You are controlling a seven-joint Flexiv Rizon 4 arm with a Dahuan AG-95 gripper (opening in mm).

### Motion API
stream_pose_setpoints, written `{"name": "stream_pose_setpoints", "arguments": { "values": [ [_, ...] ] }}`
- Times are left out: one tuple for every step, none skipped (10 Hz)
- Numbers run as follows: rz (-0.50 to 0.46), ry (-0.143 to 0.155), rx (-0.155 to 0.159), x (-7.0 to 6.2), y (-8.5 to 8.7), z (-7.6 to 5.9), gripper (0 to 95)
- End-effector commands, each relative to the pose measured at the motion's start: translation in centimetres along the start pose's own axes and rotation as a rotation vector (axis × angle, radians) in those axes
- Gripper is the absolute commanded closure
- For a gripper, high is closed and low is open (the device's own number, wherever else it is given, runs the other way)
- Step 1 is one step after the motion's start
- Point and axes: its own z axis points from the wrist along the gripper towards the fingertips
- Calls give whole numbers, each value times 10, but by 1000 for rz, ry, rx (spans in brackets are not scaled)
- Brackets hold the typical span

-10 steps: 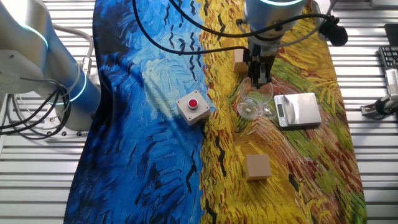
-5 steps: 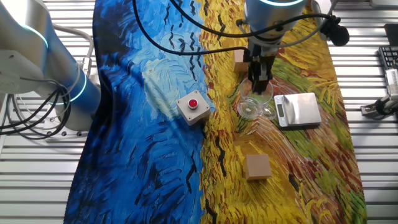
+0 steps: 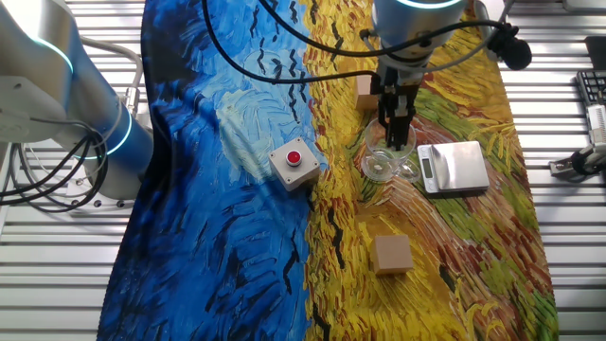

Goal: Pick up the cup

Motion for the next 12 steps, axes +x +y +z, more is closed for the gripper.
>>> {"name": "stream_pose_setpoints", "arguments": {
  "values": [
    [-1, -4, 0, 0, 0, 0, 0],
    [-2, -8, -2, 0, 0, 0, 0],
    [-3, -8, -3, 0, 0, 0, 0],
    [-3, -8, -3, 0, 0, 0, 0],
    [-3, -7, -3, 0, 0, 0, 0],
    [-3, -7, -3, 0, 0, 0, 0],
    [-3, -7, -2, 0, 0, 0, 0],
    [-4, -7, -2, 0, 0, 1, 0],
    [-5, -7, -3, 0, -1, 2, 0],
    [-5, -6, -2, -1, -1, 4, 0],
    [-3, -4, -2, -1, -1, 6, 0],
    [-2, -5, -1, -2, -1, 9, 0]
  ]
}}
